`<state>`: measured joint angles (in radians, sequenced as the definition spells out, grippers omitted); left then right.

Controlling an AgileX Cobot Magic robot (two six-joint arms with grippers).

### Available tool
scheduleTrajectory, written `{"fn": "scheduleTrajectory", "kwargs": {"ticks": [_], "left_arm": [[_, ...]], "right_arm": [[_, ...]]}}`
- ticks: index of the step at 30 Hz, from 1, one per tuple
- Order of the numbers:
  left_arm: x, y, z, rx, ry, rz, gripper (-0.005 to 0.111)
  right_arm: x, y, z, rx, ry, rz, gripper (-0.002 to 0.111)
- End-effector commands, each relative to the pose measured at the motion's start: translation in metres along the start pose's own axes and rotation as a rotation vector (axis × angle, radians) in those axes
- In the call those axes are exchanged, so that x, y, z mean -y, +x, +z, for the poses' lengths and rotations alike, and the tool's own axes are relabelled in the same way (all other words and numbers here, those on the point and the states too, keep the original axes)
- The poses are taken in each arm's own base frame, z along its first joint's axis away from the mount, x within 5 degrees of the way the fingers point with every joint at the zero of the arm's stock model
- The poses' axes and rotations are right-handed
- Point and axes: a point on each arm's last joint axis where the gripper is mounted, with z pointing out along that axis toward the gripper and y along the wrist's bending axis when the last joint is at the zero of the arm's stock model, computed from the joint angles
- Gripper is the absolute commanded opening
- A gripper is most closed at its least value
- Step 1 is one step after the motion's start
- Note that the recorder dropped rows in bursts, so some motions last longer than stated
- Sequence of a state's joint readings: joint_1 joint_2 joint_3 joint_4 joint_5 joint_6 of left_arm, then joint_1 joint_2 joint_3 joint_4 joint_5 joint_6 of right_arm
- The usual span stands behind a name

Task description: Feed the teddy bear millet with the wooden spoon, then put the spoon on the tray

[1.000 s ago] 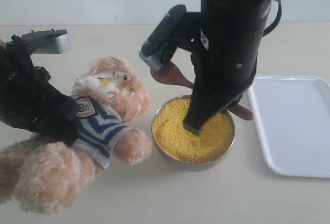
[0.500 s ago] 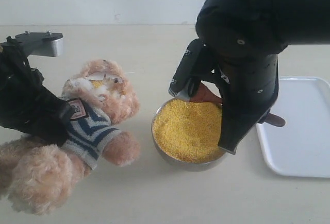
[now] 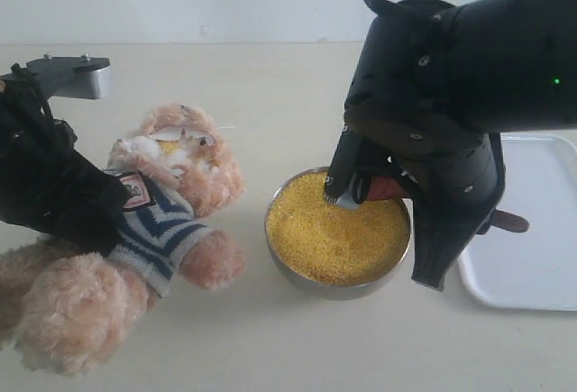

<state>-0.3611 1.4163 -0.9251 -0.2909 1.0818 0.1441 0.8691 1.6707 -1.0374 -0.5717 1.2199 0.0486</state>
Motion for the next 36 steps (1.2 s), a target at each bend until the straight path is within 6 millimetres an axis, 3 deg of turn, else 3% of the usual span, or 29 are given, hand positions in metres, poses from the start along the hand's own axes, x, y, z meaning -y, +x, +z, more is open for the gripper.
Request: {"fn": "scheduleTrajectory", "kwargs": {"ticks": [1,6,14,20,36], "left_arm": [[0.001,-0.001,-0.002,0.010,0.003,-0.010,0.004],[0.001,-0.001,-0.002,0.010,0.003,-0.010,0.004],[0.001,-0.001,-0.002,0.010,0.003,-0.010,0.004],[0.001,-0.001,-0.002,0.010,0.003,-0.010,0.004],[0.001,-0.001,-0.002,0.010,0.003,-0.010,0.004]], "right_arm": [[0.003,0.001,0.000,0.000,0.020,0.004,-0.001],[0.000,-0.002,0.004,-0.015,0.024,-0.012,-0.001],[-0.025,-0.018,-0.001,0.004,0.112,-0.107,-0.001],[-0.032,-0.026,0.009,-0.026,0.137,-0.117,-0.001],[-0.040,-0.024,0.009,-0.040,0.046,-0.119,-0.001]]}}
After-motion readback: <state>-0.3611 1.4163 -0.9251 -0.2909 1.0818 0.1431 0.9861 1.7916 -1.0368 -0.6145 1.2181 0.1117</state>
